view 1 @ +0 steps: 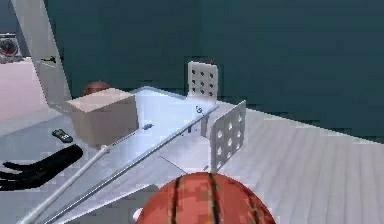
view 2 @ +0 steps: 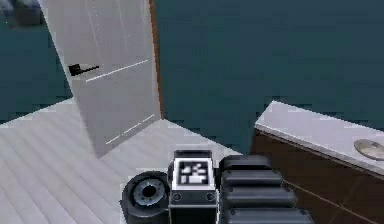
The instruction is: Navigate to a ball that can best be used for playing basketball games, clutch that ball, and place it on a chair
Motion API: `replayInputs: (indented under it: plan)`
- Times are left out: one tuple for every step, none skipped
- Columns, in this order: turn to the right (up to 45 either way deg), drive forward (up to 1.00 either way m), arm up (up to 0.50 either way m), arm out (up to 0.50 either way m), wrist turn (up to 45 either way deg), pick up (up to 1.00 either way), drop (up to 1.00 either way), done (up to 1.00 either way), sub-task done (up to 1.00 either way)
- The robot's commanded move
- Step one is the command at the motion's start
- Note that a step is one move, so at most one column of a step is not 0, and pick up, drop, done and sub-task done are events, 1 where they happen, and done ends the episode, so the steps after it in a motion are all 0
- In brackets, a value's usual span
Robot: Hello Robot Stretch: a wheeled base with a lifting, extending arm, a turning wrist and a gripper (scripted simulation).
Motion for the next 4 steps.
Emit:
replayInputs:
  plan:
    - [-36.0, 0.0, 0.0, 0.0, 0.0, 0.0, 0.0, 0.0, 0.0]
    - [45.0, 0.0, 0.0, 0.0, 0.0, 0.0, 0.0, 0.0, 0.0]
    - [33.0, 0.0, 0.0, 0.0, 0.0, 0.0, 0.0, 0.0, 0.0]
    - [-45.0, 0.0, 0.0, 0.0, 0.0, 0.0, 0.0, 0.0, 0.0]
